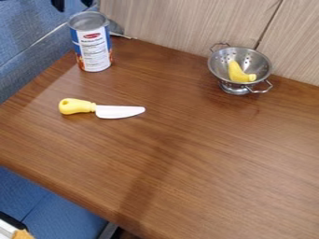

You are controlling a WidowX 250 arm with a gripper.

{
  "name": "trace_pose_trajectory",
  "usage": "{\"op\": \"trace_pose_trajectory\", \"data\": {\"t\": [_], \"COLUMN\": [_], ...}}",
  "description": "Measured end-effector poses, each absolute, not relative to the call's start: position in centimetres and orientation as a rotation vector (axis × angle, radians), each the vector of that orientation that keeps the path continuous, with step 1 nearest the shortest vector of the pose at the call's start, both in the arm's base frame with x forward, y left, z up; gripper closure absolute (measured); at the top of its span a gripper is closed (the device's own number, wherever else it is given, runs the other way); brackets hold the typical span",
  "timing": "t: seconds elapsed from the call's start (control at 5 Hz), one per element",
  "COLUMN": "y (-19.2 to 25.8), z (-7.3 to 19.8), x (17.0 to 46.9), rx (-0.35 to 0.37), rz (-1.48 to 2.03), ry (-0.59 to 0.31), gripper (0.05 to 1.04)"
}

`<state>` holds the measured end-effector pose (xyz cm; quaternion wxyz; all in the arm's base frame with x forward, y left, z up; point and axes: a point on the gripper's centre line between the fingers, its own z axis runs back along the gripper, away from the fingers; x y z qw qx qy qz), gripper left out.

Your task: Move the can to the middle left side of the table

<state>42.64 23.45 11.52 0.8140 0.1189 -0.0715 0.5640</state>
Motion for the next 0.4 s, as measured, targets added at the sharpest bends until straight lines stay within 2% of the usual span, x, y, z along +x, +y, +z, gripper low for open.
{"op": "trace_pose_trajectory", "data": {"t": [0.4], "y": [22.8], "z": [7.7], "x": [41.3], "rx": [0.268], "rz": [1.14], "ry": [-0.029], "gripper": [0.083]}}
